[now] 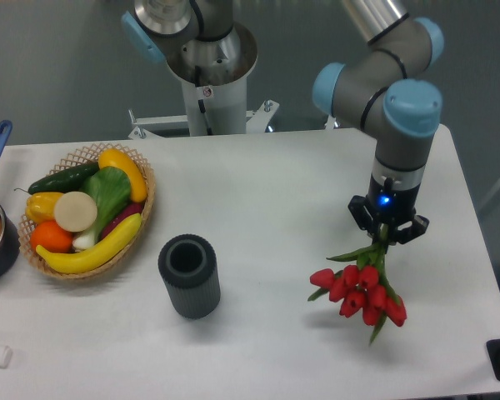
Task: Pick up the flowers from the table
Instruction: 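Lift the gripped red tulip bunch up off the table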
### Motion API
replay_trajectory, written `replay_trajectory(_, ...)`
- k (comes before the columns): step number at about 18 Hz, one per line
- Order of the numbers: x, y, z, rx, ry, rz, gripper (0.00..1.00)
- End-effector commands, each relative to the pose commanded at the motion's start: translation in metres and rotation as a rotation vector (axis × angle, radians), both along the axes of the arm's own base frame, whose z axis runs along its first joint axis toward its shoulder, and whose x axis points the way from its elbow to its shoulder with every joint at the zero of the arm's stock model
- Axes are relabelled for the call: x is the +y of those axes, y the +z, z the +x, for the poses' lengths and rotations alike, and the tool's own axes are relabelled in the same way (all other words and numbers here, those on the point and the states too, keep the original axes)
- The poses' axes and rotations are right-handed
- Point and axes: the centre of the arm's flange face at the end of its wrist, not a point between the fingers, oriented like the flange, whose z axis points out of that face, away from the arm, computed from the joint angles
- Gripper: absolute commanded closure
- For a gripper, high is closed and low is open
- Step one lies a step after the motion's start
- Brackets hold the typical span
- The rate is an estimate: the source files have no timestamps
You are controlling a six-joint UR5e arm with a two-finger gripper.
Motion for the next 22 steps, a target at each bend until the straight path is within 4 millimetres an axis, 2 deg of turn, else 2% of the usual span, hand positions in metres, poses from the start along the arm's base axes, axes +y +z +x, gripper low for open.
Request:
replay_trajectory(2,0.005,0.021,0.000,-0.023,0.047,0.084,0.75)
replay_trajectory(4,-0.003,0.051,0.003,-0.029,0.071,0.177,0.75)
replay_trajectory(10,-0.017,0.111,0.019,-0.074,0.072,0.408,0.74)
replay_trajectory(12,-0.019,0.116,0.021,-0.105,0.057,0.470,0.74)
replay_trajectory(16,-0.035,0.123,0.013,-0.159,0.043,0.592,0.74)
replay_trajectory(22,-0.036,0.122,0.013,-0.165,0.043,0.597,0.74)
